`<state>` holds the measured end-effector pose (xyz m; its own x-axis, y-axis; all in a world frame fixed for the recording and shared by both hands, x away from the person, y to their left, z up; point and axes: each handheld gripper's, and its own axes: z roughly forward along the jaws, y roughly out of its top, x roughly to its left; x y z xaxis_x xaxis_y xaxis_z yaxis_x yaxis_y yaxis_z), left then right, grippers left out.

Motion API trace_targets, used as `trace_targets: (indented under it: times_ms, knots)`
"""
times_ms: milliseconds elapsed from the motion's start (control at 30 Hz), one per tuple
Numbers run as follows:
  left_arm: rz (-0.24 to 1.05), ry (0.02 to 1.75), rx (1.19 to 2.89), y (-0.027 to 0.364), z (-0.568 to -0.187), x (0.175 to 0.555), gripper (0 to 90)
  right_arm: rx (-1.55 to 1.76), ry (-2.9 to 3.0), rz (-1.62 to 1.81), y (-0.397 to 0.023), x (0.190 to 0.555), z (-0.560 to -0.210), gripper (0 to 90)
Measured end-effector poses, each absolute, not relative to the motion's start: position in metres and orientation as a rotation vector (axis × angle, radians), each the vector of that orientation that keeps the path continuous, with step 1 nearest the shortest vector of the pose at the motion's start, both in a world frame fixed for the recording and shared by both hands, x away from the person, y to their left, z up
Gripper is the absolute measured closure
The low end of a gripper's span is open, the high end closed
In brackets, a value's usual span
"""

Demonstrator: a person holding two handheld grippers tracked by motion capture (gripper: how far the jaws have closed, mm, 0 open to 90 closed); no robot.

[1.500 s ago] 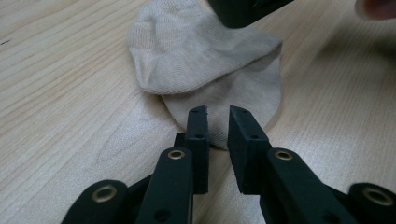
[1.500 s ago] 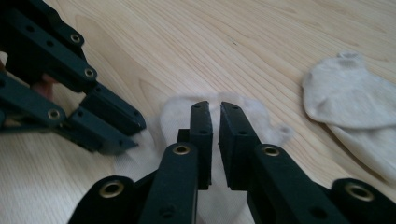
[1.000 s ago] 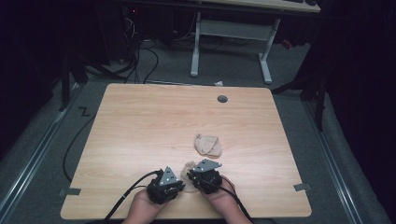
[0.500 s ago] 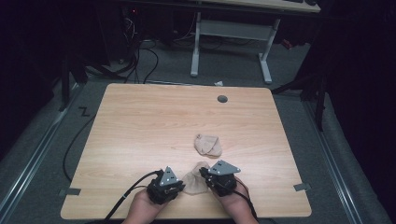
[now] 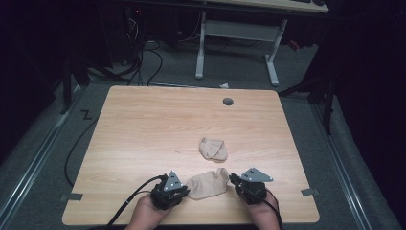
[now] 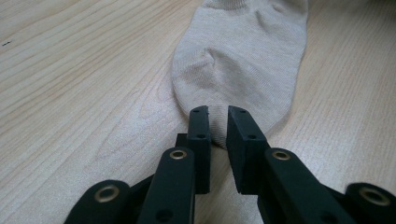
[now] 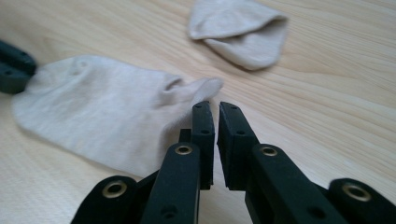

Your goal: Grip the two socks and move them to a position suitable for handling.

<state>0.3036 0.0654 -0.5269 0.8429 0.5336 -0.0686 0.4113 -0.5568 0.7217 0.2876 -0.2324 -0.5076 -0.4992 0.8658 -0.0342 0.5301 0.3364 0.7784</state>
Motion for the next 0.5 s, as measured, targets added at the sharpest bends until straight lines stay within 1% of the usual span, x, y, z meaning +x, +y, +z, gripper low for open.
trace_targets:
  times_ms: [100,267,500]
  knots:
    - [0.202,0.682,2.236,0.065,-0.527,0.304,79.4,1.22,2.135,1.017,-0.235,0.288,-0.504,84.9]
    - [0.201,0.681,2.237,0.066,-0.527,0.304,79.4,1.146,2.131,1.012,-0.225,0.287,-0.5,84.6]
    - [0.2,0.663,2.254,0.069,-0.526,0.304,78.9,1.124,2.288,0.905,-0.21,0.3,-0.52,85.1]
